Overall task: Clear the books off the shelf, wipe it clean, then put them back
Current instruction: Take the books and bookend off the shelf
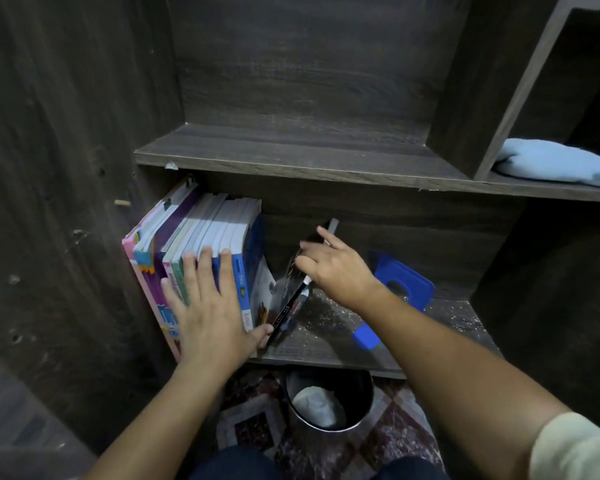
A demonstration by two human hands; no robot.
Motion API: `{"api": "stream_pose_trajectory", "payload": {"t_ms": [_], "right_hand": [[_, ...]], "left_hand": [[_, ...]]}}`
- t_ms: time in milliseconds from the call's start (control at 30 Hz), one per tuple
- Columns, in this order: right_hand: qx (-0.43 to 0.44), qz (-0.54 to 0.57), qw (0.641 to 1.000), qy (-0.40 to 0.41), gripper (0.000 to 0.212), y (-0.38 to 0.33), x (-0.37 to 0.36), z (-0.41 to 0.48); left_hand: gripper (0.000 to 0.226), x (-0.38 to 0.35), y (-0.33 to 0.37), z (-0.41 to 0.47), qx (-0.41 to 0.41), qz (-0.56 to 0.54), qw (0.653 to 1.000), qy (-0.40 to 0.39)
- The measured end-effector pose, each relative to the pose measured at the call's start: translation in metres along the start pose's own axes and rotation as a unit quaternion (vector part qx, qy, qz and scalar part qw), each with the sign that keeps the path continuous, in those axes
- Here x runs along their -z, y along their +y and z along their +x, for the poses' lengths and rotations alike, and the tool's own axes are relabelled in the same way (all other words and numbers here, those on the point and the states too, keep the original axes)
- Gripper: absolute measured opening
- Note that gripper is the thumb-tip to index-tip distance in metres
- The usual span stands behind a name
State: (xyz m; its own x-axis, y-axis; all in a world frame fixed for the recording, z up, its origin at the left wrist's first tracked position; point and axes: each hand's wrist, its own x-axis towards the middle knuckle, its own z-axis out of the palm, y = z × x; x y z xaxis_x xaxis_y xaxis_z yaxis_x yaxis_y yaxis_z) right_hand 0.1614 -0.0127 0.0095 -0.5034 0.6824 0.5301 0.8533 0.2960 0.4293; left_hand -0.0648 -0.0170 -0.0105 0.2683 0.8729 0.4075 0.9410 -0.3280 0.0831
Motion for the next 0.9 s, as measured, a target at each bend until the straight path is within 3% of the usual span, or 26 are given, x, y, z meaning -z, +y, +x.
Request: {"api": "stream_pose_trajectory", "payload": {"t_ms": [67, 167, 300, 400, 533, 633, 733, 900], "right_hand": [[-0.017, 0.015, 0.999, 0.036, 0.035, 0.0, 0.007, -0.02], [-0.045, 0.031, 0.996, 0.077, 0.024, 0.001, 0.032, -0.041], [-0.175, 0.101, 0.978, 0.06, 0.009, 0.008, 0.072, -0.073], [-0.293, 0.173, 0.94, -0.008, 0.027, 0.012, 0.112, -0.098], [-0.452, 0.248, 0.852, -0.089, 0.041, 0.023, 0.166, -0.127], [-0.456, 0.213, 0.852, -0.148, 0.034, 0.024, 0.203, -0.144], [-0.439, 0.154, 0.845, -0.265, 0.035, 0.011, 0.233, -0.16], [-0.468, 0.118, 0.777, -0.404, 0.038, 0.001, 0.237, -0.211]], "left_hand": [[0.133, -0.004, 0.012, -0.009, -0.032, -0.014, 0.999, 0.021], [0.108, -0.02, 0.032, -0.022, -0.142, -0.057, 0.987, 0.055], [0.071, -0.03, 0.051, -0.018, -0.129, -0.216, 0.967, 0.034], [0.049, -0.017, 0.068, -0.01, -0.17, -0.245, 0.953, 0.05], [0.038, 0.009, 0.103, -0.006, -0.264, -0.2, 0.943, 0.039], [0.035, 0.027, 0.131, -0.012, -0.31, -0.152, 0.939, 0.02], [0.034, 0.05, 0.167, -0.03, -0.353, -0.113, 0.929, 0.003], [0.029, 0.075, 0.231, -0.082, -0.447, -0.073, 0.891, -0.034]]}}
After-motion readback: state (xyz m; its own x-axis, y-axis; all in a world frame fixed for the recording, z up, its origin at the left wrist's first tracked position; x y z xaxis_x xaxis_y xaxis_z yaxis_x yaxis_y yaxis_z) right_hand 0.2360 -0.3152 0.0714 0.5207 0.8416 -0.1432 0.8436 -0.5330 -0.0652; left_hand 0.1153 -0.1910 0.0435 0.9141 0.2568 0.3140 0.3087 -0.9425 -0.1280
